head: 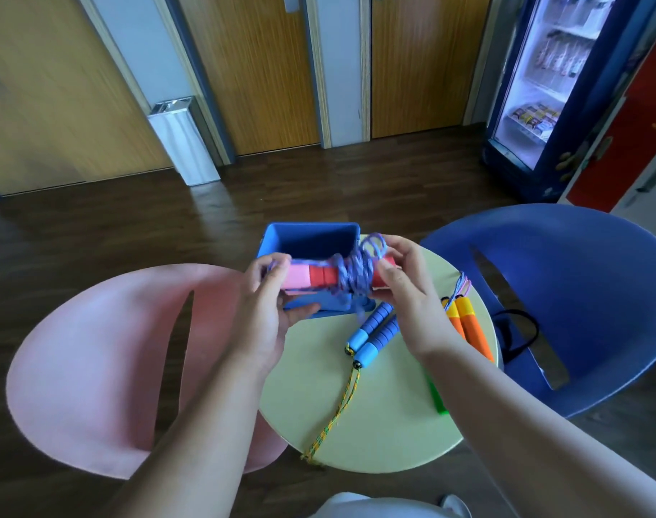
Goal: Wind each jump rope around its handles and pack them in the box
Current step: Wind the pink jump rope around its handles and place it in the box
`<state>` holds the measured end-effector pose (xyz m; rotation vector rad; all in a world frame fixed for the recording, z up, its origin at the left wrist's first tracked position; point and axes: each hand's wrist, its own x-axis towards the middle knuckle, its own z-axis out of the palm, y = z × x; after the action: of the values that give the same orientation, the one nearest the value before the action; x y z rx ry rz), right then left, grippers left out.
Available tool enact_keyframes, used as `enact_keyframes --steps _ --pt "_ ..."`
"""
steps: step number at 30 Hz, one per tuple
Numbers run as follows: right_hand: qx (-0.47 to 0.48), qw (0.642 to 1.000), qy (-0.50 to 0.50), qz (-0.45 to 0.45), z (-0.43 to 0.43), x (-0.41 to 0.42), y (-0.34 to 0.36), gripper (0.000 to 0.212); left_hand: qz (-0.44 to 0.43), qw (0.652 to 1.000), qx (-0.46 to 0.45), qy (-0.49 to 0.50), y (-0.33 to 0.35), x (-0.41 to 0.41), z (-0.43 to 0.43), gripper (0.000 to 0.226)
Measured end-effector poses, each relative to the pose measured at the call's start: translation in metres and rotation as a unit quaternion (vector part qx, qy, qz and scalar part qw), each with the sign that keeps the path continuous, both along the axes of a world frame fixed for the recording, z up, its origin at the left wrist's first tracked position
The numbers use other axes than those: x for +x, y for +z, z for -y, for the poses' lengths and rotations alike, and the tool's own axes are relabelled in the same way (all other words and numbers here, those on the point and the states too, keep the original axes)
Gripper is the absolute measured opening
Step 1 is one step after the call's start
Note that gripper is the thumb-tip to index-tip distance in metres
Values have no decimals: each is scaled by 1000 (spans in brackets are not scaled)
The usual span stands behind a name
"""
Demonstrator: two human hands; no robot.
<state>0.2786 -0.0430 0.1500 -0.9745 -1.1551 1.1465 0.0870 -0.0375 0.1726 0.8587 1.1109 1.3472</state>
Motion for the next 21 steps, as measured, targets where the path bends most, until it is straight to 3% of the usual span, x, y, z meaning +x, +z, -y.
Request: enact_keyframes --steps 2,5,9,15,18,21 --pt "-66 996 -10 -60 -1 -5 1 30 18 1000 -3 20 0 3 0 22" --pt "-133 989 -26 -54 -6 -9 -1 37 -8 998 24 59 -5 11 -2 19" --pt "-141 980 -66 126 -15 -3 -4 40 -44 997 37 44 -13 11 -2 39" --pt "-67 965 -131 219 -16 6 1 18 -151 988 -38 -8 -18 17 6 2" --pt "-49 974 -101 196 -14 11 3 21 -206 977 -17 42 -24 21 5 6" --pt "-51 993 -13 105 -10 21 5 23 -209 975 -4 75 -26 24 4 13"
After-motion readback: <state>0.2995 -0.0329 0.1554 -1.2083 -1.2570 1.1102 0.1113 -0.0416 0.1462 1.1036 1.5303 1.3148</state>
